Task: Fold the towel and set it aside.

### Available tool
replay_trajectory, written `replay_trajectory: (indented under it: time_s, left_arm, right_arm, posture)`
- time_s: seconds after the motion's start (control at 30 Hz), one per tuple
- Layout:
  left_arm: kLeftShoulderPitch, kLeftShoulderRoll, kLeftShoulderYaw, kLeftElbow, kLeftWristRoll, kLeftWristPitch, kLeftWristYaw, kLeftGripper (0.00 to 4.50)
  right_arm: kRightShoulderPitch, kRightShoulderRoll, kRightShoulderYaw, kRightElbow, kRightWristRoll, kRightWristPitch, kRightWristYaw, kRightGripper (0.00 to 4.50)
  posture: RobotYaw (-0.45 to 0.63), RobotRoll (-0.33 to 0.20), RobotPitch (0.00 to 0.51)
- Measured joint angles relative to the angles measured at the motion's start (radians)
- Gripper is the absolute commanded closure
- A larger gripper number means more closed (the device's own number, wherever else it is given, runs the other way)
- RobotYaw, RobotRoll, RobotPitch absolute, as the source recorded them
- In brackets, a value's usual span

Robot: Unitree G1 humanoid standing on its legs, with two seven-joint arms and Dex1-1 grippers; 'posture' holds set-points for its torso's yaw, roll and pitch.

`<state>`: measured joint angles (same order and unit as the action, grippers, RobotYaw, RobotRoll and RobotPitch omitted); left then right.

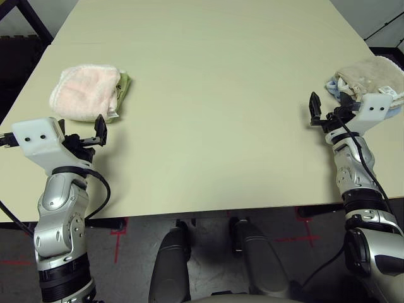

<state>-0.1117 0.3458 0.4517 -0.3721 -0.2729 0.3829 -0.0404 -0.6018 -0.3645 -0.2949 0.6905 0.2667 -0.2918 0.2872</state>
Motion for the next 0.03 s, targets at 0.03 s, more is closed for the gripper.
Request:
replay_trajectory:
  time_s: [0.03]
  left_arm:
    - [-0.001, 0.0, 0.0, 0.0, 0.0, 0.0, 0.0, 0.03]
  right_arm:
    - [0.0, 0.0, 0.0, 0.0, 0.0, 0.0, 0.0, 0.0]
  posture:
    - [-0.13, 0.0, 0.204]
